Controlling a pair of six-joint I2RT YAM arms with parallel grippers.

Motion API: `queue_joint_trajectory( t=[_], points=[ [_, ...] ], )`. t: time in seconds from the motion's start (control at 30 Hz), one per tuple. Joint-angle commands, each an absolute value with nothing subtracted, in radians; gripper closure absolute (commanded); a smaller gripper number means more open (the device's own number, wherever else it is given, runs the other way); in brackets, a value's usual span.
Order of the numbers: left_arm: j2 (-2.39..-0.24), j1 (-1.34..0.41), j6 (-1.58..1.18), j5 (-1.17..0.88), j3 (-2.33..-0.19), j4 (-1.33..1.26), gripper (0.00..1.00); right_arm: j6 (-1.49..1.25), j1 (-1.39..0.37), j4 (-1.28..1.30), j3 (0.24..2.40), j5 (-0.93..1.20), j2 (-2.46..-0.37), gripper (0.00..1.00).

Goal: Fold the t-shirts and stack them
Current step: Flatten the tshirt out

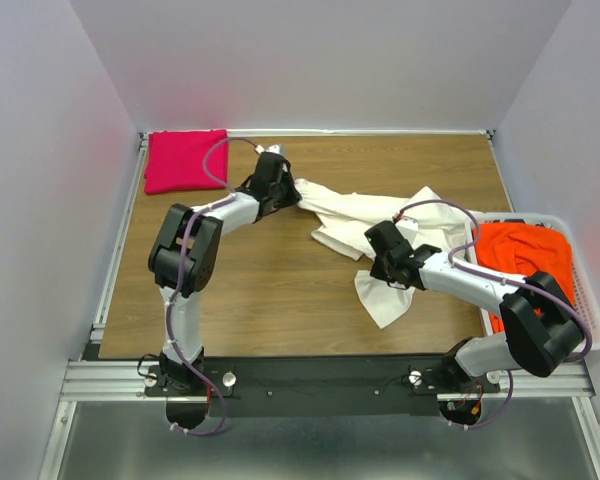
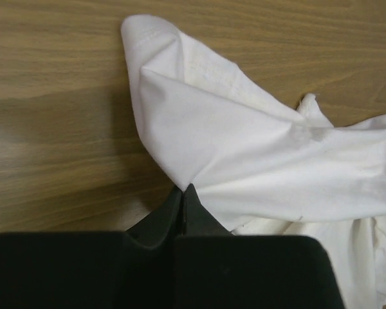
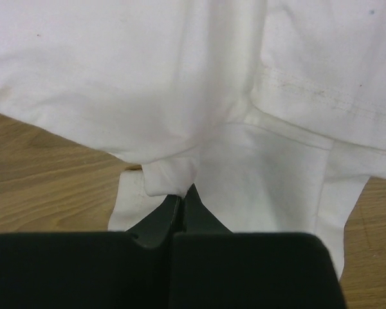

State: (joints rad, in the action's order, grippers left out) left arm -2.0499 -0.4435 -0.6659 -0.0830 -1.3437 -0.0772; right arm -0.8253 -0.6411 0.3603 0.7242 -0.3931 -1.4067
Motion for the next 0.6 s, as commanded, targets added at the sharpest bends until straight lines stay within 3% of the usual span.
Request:
queue_joint_trajectory(
  t=[0.0, 0.23, 0.47, 0.57],
  points=[
    [-1.876, -0.338, -0.655, -0.068, -1.335, -0.041, 1.0, -0.812, -0.647, 0.38, 0.706, -0.322, -1.396, 1.0],
    [-1.682, -0.226, -0.629, -0.041, -1.26, 0.031, 1.0, -0.779, -0.698, 0.382, 0.661, -0.218, -1.379, 1.0],
    [-1.543, -0.175, -0.637, -0.052, -1.106, 0.038, 1.0, -0.837, -0.87, 0.382, 0.652, -0.218, -1.462, 0.99],
    [-1.485, -0.16, -0.649, -0.051, -1.028, 0.035, 1.0, -0.87, -0.876, 0.387, 0.673, -0.245, -1.436, 0.75]
  ],
)
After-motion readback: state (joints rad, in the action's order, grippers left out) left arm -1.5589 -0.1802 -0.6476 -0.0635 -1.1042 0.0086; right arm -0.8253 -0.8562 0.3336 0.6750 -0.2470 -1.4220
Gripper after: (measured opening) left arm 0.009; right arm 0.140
